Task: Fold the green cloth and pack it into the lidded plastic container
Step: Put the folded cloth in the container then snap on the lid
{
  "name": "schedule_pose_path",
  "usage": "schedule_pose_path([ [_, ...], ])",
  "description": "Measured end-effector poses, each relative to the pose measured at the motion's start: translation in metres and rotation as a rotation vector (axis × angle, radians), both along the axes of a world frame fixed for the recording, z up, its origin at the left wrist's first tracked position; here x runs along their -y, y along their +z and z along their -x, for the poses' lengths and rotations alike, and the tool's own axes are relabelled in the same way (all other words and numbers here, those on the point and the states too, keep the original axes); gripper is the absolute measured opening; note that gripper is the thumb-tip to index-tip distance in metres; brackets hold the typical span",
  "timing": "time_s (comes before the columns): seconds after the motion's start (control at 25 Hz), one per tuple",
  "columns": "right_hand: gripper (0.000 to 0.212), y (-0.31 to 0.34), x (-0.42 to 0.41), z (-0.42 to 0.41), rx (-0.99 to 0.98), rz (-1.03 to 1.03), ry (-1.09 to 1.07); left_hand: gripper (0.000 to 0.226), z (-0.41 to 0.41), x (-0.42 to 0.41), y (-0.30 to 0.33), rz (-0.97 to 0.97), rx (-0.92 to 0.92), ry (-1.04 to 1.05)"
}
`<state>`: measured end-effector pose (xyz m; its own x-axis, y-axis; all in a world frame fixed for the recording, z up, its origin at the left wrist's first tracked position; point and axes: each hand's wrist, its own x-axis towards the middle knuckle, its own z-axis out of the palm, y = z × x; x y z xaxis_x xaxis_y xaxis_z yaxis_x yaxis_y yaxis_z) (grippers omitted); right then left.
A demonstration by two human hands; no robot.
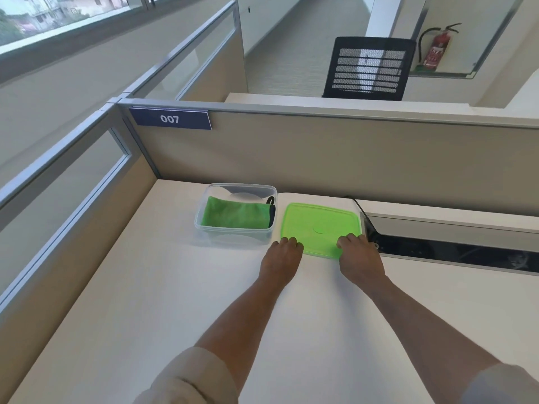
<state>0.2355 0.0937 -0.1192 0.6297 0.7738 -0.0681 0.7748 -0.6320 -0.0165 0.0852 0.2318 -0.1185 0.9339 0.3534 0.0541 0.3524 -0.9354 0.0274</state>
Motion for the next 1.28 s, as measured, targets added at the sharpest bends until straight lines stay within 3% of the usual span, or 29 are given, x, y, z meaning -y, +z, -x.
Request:
schedule_pose_path([
  [0.12,0.017,-0.005,0.005,-0.001,0.011,-0.02,0.01,0.017,-0.004,0.0,0.001,-0.014,-0.035,0.007],
  [0.32,0.026,-0.011,0.017,-0.004,-0.001,-0.043,0.057,0.03,0.0,-0.005,-0.002,-0.057,0.023,-0.032],
  [0.52,0.032,-0.008,0.03,-0.009,0.077,-0.122,0.067,0.025,0.01,-0.002,0.001,-0.064,0.187,-0.088],
  [0.64,0.033,0.006,0.032,-0.014,-0.017,-0.256,-0.024,0.018,0.014,-0.007,0.012,-0.043,0.261,-0.092],
  [0.84,0.021,0.042,0.034,-0.012,-0.167,-0.605,-0.151,0.03,0.02,-0.017,0.032,0.045,0.377,-0.038],
  [1.08,0.007,0.08,0.026,-0.031,-0.163,-0.776,-0.146,0.029,0.013,-0.015,0.066,0.356,0.678,0.133],
  [1.28,0.013,0.092,0.01,-0.03,-0.276,-0.897,-0.159,0.032,0.009,-0.032,0.087,0.691,0.949,0.383],
])
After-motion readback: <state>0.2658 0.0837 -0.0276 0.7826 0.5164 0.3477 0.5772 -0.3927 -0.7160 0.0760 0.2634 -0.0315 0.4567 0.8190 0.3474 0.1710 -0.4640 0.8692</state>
